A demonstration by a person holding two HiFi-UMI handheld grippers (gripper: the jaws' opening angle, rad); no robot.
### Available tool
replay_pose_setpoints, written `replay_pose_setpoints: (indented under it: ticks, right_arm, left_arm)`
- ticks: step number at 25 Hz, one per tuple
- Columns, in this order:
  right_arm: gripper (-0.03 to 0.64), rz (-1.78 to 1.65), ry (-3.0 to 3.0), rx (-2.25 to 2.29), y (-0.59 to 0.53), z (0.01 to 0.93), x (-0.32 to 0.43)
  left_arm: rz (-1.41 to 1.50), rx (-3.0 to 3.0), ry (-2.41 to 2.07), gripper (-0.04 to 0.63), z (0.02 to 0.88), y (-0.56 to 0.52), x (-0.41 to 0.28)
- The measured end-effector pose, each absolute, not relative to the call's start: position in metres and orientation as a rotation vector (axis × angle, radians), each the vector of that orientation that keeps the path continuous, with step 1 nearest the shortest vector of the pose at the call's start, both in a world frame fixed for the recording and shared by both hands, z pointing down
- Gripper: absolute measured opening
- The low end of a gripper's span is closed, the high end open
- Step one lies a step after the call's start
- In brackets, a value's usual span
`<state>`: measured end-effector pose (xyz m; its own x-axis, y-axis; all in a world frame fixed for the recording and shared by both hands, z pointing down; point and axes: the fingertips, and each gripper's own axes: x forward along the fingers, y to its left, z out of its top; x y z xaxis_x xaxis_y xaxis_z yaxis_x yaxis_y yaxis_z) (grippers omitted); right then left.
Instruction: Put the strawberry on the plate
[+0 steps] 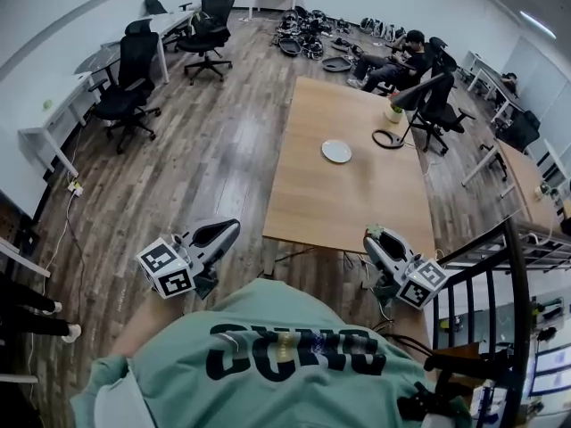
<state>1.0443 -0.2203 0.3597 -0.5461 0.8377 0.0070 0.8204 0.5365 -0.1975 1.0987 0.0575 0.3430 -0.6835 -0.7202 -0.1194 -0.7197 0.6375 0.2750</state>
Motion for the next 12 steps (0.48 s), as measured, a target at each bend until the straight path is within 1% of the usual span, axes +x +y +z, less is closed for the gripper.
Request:
replay_pose_setpoints:
  ticks: [5, 12]
  right_arm:
    - [0.141, 0.311, -2.621, -1.456, -0.253, 0.380, 1.042]
    - [0.141, 0.385, -2.525, -1.547, -0.228, 0.411, 1.032]
  left_arm:
    - [-0.448, 1.203, -2.819, 0.005, 0.348, 0.025, 1.109]
    - [-0.417, 1.066, -2.807, 0.005, 0.359, 0.037, 1.120]
